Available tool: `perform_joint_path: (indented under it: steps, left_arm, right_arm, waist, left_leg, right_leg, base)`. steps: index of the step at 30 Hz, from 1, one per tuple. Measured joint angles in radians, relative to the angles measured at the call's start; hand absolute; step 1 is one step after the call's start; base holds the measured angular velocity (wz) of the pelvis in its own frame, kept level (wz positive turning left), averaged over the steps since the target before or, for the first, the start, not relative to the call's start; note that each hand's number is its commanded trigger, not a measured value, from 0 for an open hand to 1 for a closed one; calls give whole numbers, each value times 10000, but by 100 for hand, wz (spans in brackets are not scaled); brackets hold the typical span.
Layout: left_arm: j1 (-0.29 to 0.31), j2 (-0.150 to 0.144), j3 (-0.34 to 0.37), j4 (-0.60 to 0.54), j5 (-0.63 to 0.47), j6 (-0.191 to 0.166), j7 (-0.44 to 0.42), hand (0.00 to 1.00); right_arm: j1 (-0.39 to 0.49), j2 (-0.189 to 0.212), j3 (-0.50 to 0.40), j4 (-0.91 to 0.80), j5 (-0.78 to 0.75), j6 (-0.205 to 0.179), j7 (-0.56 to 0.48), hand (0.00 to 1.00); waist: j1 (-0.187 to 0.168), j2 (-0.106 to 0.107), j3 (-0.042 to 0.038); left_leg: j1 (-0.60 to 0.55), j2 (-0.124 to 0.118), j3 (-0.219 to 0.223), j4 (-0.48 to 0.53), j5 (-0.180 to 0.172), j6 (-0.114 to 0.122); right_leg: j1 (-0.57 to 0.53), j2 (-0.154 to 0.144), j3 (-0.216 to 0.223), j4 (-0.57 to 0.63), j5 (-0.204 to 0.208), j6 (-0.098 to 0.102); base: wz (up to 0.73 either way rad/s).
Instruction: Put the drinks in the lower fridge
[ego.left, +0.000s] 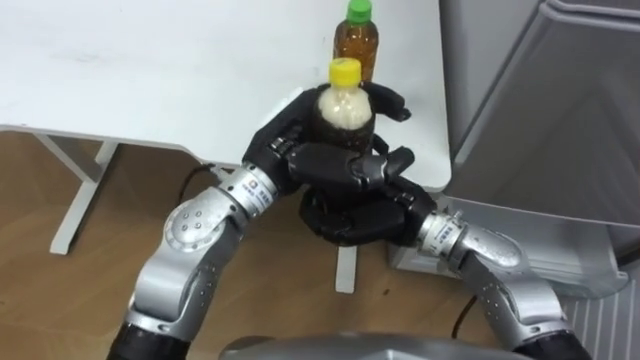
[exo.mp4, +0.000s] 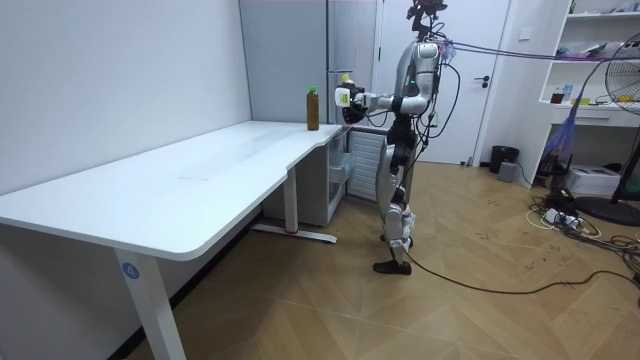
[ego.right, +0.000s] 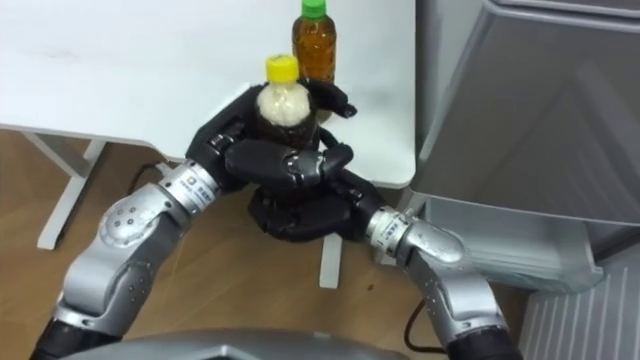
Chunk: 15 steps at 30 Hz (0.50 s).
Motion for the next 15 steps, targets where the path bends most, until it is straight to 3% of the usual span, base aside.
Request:
perform_joint_path:
  steps: [7, 15]
  left_arm:
    - [2, 3, -139, 133, 873, -1069, 154, 0]
    - [2, 1, -161, 216, 1957, -2339, 554, 0]
  right_arm:
    - [-167, 0, 96, 477, -189, -1180, -186, 100]
    - [-547, 1, 371, 986, -361, -2385, -652, 100]
  waist:
    - [66, -150, 34]
    - [278, -350, -46]
  left_leg:
    - [88, -127, -418, -101, 132, 25]
    - [143, -167, -668, -135, 191, 14]
  right_leg:
    - [38, -16, 1, -3, 32, -36]
    - [62, 1, 42, -3, 59, -63]
  base:
    - [0]
    - [0]
